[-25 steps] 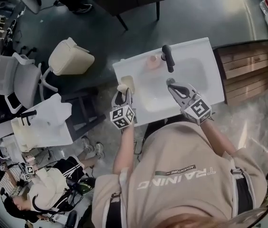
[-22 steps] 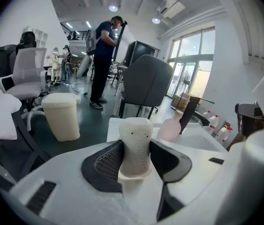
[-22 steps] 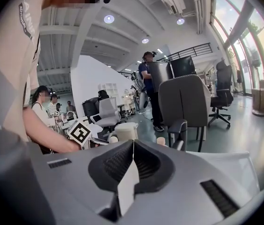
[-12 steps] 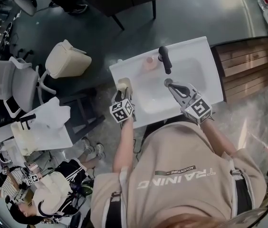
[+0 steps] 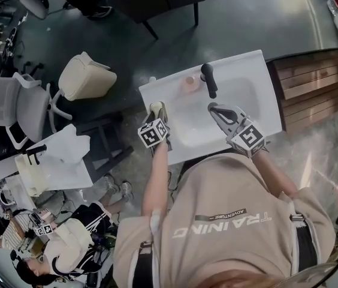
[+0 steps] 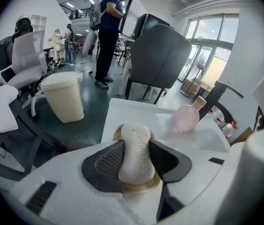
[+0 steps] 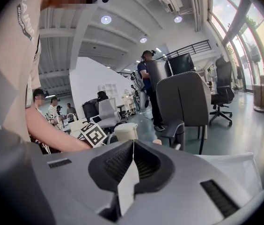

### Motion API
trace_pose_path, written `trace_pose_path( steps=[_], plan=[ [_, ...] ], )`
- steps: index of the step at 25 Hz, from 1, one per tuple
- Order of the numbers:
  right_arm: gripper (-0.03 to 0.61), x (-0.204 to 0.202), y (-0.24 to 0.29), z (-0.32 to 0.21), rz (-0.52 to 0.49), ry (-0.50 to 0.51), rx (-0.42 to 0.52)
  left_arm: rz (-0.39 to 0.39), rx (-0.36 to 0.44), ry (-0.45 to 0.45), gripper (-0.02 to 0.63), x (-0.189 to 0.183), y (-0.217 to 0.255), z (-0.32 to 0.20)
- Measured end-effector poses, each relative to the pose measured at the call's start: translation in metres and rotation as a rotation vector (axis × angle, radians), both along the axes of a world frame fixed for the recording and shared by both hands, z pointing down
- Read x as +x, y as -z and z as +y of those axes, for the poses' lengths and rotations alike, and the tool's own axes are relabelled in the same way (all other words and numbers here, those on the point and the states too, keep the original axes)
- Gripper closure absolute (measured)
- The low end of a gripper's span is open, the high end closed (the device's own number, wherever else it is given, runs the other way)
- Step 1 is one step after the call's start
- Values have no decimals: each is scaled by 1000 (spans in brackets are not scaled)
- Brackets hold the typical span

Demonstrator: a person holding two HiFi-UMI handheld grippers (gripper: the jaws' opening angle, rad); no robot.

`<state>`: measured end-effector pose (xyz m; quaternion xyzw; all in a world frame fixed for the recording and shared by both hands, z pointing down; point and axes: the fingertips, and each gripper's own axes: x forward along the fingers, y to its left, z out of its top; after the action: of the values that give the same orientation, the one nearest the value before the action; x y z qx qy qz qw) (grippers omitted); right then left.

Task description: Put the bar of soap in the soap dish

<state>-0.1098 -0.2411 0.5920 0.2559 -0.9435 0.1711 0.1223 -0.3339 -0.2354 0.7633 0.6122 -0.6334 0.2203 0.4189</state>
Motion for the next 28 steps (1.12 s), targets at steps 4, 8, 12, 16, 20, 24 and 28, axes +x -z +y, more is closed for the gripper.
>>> trace_pose_path(
  steps=[4,8,12,16,20,24,28],
  plan=[
    [565,-2,1,-4,0,7,6,-9,-8,-1,440,0,-1,-2],
    [566,0,1,-4,1,12,14,-31,18,-7,447,2,7,-2],
    [565,0,1,-2,-1,17,20,-36,67,-13,448,7,24,-3],
    [565,-5,10,3,-3,19,43,-12,173,-13,486,11,51,-2],
    [566,-7,21,3,-5,12,74,6,302,-35,595,16,87,-3],
    [566,-3,33,-2,-5,-7,103,-32,376,-108,603,22,118,-2],
    [566,-1,53,-8,-14,-24,145,-59,498,-144,603,24,168,-3]
  ],
)
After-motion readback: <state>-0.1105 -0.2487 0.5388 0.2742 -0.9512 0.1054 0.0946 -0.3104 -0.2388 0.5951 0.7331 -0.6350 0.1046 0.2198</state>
